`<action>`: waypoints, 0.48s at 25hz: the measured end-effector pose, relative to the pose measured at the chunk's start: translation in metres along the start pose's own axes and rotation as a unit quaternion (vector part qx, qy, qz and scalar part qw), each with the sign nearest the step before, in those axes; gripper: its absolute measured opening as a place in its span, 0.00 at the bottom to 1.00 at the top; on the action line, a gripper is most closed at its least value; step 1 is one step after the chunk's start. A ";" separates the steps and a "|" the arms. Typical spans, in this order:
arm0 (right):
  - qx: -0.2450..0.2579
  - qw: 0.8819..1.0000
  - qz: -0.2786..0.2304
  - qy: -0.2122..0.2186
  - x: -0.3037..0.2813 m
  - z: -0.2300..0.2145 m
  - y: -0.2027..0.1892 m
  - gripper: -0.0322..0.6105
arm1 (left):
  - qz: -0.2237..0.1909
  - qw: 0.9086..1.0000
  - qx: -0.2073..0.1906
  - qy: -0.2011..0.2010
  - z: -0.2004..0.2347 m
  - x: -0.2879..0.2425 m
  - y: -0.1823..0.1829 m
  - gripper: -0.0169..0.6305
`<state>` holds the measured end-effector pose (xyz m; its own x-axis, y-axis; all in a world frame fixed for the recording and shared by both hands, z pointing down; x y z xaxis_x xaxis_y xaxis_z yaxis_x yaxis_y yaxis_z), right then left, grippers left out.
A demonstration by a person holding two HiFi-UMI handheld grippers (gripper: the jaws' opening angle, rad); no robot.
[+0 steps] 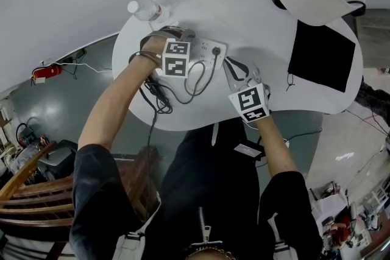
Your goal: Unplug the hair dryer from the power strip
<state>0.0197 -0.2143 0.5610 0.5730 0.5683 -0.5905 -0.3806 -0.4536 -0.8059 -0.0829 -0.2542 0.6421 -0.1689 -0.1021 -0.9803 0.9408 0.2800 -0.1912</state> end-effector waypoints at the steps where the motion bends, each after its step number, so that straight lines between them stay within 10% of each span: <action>1: 0.006 1.000 -0.001 0.001 -0.003 0.000 -0.002 0.10 | 0.000 1.000 0.001 0.000 0.000 0.000 0.000 0.62; 12: 0.082 0.996 -0.015 0.011 -0.031 0.013 -0.009 0.24 | 0.008 1.000 0.000 -0.007 -0.003 -0.001 0.000 0.62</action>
<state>-0.0044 -0.2191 0.5859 0.6014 0.5639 -0.5659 -0.4755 -0.3166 -0.8208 -0.0840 -0.2514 0.6433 -0.1508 -0.1103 -0.9824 0.9429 0.2824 -0.1764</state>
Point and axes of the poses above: the fingertips, and each gripper's own axes: x backward along the fingers, z to its left, y out of its top, the point moved 2 cm from there along x, backward along the fingers, and after that the axes turned 2 degrees about x, right-handed, at the moved point
